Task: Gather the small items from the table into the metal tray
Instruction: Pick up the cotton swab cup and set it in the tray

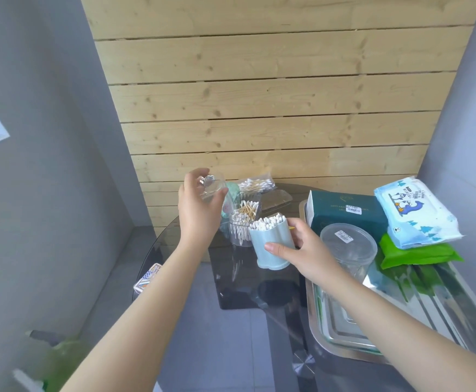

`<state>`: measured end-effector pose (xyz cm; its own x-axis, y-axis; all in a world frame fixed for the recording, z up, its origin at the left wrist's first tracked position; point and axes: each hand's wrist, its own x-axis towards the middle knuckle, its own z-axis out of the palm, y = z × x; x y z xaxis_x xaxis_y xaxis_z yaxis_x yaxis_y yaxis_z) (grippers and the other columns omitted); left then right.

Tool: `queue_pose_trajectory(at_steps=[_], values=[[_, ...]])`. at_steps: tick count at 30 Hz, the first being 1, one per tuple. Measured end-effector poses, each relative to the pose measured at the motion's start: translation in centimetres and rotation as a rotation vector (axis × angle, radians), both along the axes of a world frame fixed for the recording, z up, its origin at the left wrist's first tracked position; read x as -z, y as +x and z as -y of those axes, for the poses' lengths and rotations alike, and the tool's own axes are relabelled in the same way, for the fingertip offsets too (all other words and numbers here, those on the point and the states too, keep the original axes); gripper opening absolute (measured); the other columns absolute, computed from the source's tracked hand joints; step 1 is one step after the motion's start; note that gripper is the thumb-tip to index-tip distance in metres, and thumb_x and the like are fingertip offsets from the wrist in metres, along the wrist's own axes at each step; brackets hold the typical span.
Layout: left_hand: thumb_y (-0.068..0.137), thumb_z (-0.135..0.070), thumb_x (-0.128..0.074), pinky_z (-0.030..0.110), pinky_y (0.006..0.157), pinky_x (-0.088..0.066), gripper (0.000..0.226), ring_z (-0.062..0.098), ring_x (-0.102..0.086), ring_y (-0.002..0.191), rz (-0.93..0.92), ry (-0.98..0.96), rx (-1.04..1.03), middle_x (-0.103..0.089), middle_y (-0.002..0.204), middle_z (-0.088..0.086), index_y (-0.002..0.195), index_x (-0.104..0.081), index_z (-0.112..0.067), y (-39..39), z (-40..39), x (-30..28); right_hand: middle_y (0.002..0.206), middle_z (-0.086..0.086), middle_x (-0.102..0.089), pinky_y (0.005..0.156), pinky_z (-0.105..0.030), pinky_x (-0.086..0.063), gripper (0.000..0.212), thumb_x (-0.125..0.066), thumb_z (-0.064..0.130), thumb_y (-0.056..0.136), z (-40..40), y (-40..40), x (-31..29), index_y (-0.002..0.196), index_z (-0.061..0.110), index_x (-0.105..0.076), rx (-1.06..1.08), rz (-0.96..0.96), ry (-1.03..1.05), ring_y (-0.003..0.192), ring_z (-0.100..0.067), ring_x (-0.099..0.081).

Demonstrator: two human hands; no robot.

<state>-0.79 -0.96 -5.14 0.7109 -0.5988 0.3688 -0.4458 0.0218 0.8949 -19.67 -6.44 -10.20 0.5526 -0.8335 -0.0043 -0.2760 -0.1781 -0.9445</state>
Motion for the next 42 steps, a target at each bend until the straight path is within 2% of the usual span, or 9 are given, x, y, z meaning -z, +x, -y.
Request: queue_pose_trajectory(at_steps=[4,10,14,19,23,31,33,36,42], values=[[0.082,-0.028,-0.071,0.029,0.082,-0.049,0.038,0.017,-0.063,0.101,-0.28,-0.041,0.101,-0.06,0.111,0.0,0.115,-0.052,-0.031,-2.1,-2.5,-1.9,0.113,0.006,-0.066,0.095,-0.043,-0.051,0.048,-0.079,0.039,0.068,-1.0,-0.8,-0.5,0.108,0.041,-0.052,-0.03,0.051,0.032,0.103,-0.014,-0.064],[0.085,-0.03,-0.068,0.028,0.07,-0.049,0.035,0.022,-0.062,0.083,-0.625,-0.074,0.185,-0.065,0.105,0.008,0.116,-0.052,-0.025,-3.6,-4.4,-1.1,0.114,0.004,-0.068,0.094,-0.036,-0.051,0.061,-0.078,0.038,0.061,-1.7,-2.2,-1.1,0.118,0.032,-0.057,-0.069,0.173,0.148,0.106,-0.017,-0.064],[0.086,-0.032,-0.066,0.03,0.071,-0.05,0.046,0.018,-0.064,0.089,-0.743,-0.073,0.295,-0.065,0.105,0.001,0.126,-0.049,-0.018,-3.8,-4.7,-0.4,0.121,0.005,-0.064,0.096,-0.038,-0.05,0.075,-0.083,0.036,0.06,-1.9,-2.5,-1.4,0.128,0.03,-0.051,-0.103,0.216,0.223,0.11,-0.016,-0.062],[0.087,-0.029,-0.065,0.034,0.08,-0.051,0.038,0.02,-0.062,0.092,-0.721,-0.099,0.322,-0.066,0.098,-0.001,0.122,-0.052,-0.022,-3.8,-4.6,-0.2,0.118,0.006,-0.065,0.093,-0.032,-0.051,0.056,-0.08,0.033,0.062,-1.9,-2.7,-2.0,0.112,0.041,-0.056,-0.154,0.199,0.2,0.105,-0.013,-0.064],[0.087,-0.028,-0.064,0.04,0.091,-0.049,0.035,0.021,-0.06,0.094,-0.663,-0.119,0.329,-0.066,0.097,-0.001,0.12,-0.053,-0.025,-4.0,-4.6,-0.1,0.118,0.008,-0.065,0.09,-0.03,-0.052,0.059,-0.079,0.031,0.067,-1.8,-2.9,-2.0,0.119,0.038,-0.053,-0.151,0.16,0.176,0.105,-0.012,-0.064],[0.088,-0.024,-0.062,0.032,0.086,-0.053,0.034,0.009,-0.065,0.087,-0.536,-0.109,0.406,-0.067,0.094,-0.001,0.121,-0.052,-0.027,-4.7,-4.6,-0.3,0.109,0.014,-0.067,0.083,-0.024,-0.052,0.039,-0.075,0.028,0.075,-1.6,-3.3,-2.4,0.103,0.046,-0.056,-0.163,0.128,0.102,0.097,-0.006,-0.065],[0.088,-0.025,-0.062,0.034,0.087,-0.052,0.036,0.012,-0.064,0.092,-0.507,-0.096,0.427,-0.067,0.099,0.002,0.123,-0.052,-0.027,-4.8,-4.6,-0.2,0.111,0.015,-0.067,0.085,-0.024,-0.051,0.043,-0.074,0.04,0.07,-1.8,-3.4,-2.6,0.107,0.046,-0.053,-0.17,0.093,0.07,0.099,-0.005,-0.065],[0.088,-0.029,-0.062,0.042,0.089,-0.051,0.037,0.013,-0.063,0.084,-0.469,-0.029,0.468,-0.066,0.098,0.004,0.123,-0.052,-0.03,-5.2,-4.5,0.3,0.122,0.016,-0.061,0.097,-0.031,-0.047,0.071,-0.068,0.064,0.056,-1.8,-3.4,-2.6,0.12,0.047,-0.044,-0.182,0.023,0.017,0.11,-0.007,-0.06],[0.086,-0.031,-0.063,0.034,0.074,-0.056,0.034,0.017,-0.065,0.084,-0.456,0.064,0.542,-0.066,0.103,0.009,0.119,-0.054,-0.034,-6.3,-4.0,1.2,0.129,0.013,-0.058,0.106,-0.039,-0.042,0.091,-0.063,0.074,0.054,-1.6,-3.7,-2.2,0.134,0.038,-0.04,-0.206,-0.001,0.047,0.117,-0.009,-0.056]])
